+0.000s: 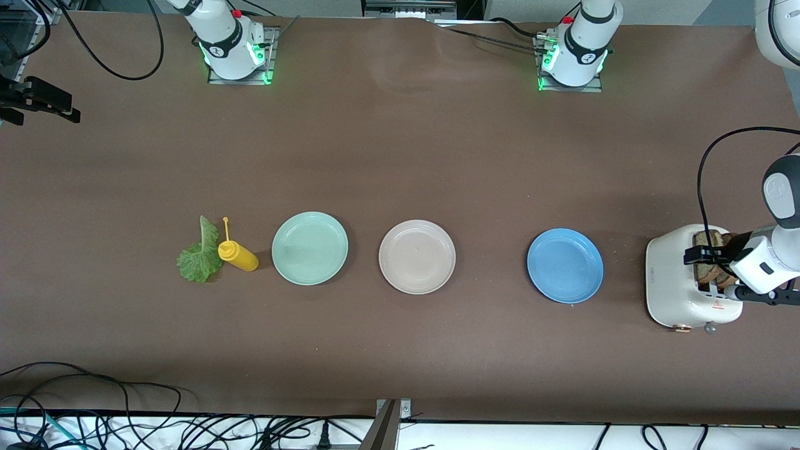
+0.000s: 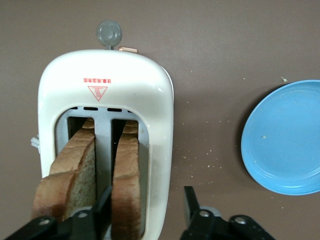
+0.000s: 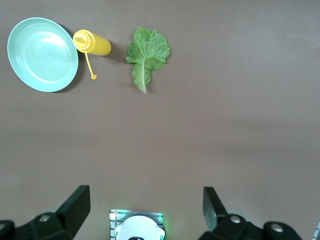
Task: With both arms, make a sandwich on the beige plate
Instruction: 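Lower the left gripper and grasp the outer bread slice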
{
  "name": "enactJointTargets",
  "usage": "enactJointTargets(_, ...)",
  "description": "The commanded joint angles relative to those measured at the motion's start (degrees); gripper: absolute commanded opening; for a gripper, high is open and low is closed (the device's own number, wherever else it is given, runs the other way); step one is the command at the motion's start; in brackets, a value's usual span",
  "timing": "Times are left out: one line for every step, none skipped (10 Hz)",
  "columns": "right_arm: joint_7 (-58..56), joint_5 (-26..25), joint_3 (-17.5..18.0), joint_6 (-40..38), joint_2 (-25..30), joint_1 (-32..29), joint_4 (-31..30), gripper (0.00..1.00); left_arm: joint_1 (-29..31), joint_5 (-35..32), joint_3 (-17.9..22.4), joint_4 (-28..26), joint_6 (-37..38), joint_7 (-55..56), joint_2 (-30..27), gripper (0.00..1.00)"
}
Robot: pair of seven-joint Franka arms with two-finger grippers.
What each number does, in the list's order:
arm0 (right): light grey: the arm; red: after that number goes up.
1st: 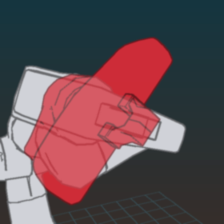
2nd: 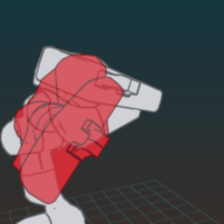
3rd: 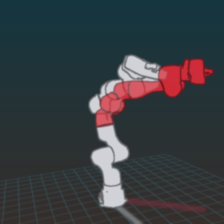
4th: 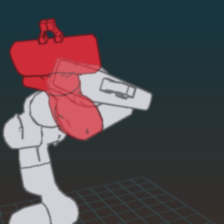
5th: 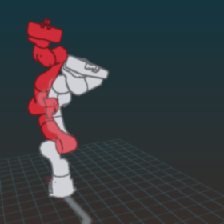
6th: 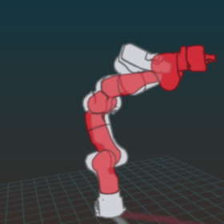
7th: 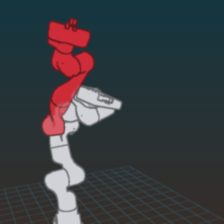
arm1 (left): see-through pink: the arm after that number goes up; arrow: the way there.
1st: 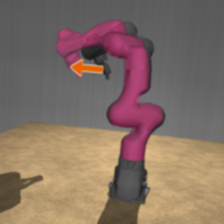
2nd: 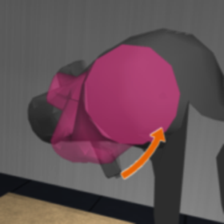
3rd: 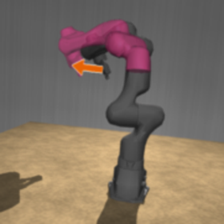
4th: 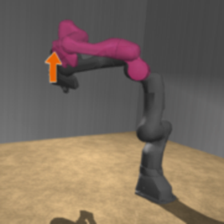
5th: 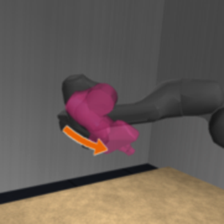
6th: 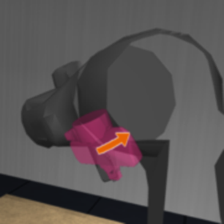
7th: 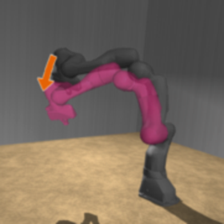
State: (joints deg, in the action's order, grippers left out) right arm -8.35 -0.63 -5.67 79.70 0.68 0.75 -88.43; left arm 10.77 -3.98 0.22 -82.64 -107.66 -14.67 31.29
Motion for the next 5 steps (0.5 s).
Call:
enactJointTargets(-0.5,-0.3,0.2,-0.5,0.5,-0.3,0.0,1.00,0.4,-3.5,-0.3,-0.5,0.3,-1.8,-0.3,0.52)
enactJointTargets(-0.5,-0.2,0.2,-0.4,0.5,-0.3,0.1,1.00,0.2,-4.6,-0.2,-0.6,0.4,-1.9,-0.3,0.43)
enactJointTargets(-0.5,-0.2,0.2,-0.4,0.5,-0.3,0.0,1.00,-0.1,-6.7,-0.3,-0.5,0.4,-2.9,-0.3,0.32)
enactJointTargets(-0.6,-0.2,0.1,-0.6,0.5,-0.4,0.0,1.00,0.0,-6.7,-0.3,-0.5,0.5,-2.8,-0.3,0.20)
enactJointTargets(-0.6,-0.2,0.1,-0.6,0.5,-0.3,0.0,1.00,-0.1,-6.5,-0.3,-0.5,0.5,-2.3,-0.3,0.07)
